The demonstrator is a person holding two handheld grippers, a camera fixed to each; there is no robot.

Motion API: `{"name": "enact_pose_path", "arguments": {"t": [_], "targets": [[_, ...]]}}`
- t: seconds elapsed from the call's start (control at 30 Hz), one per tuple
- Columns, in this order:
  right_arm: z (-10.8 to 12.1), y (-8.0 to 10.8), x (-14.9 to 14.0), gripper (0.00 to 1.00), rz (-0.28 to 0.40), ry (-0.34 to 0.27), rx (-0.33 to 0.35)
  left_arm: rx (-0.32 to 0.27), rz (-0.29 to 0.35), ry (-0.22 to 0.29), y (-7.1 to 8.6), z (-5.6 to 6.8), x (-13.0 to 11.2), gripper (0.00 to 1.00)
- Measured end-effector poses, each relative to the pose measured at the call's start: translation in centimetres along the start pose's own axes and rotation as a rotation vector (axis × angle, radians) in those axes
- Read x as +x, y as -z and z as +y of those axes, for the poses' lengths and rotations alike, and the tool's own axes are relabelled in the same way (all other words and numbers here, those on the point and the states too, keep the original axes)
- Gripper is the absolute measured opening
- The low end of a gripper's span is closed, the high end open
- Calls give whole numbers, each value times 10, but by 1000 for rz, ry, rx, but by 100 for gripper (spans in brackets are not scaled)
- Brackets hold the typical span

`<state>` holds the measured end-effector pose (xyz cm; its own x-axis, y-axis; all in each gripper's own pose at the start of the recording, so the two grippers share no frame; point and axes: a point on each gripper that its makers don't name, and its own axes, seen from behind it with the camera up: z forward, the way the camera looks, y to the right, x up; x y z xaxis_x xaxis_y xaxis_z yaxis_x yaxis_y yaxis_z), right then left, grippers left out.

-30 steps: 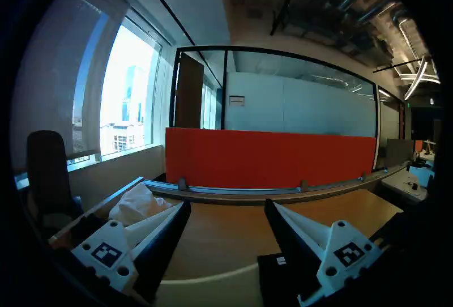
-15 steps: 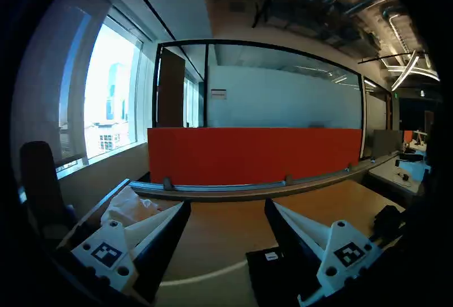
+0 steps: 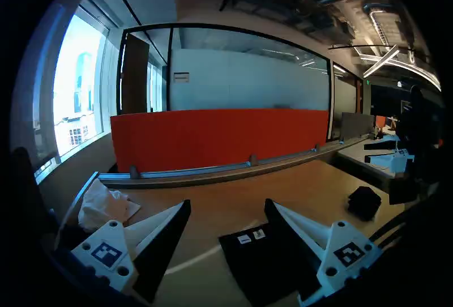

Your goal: Fold towel

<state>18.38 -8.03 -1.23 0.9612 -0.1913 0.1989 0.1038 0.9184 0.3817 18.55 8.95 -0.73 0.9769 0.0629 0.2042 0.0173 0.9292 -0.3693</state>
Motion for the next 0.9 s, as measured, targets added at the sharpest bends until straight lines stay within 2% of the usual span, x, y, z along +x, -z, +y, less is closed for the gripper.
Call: {"name": "enact_pose_path", "arguments": {"t": [0.3, 0.6, 0.9], "targets": [[-19, -2, -27, 99, -76, 35, 63, -31, -46, -36, -1, 5, -28, 97], [-32, -5, -71, 99, -156, 58, 97, -63, -126, -64, -2, 16, -82, 97], [-45, -9, -124, 99, -230, 55, 124, -102, -206, -74, -4, 31, -135, 97]]}}
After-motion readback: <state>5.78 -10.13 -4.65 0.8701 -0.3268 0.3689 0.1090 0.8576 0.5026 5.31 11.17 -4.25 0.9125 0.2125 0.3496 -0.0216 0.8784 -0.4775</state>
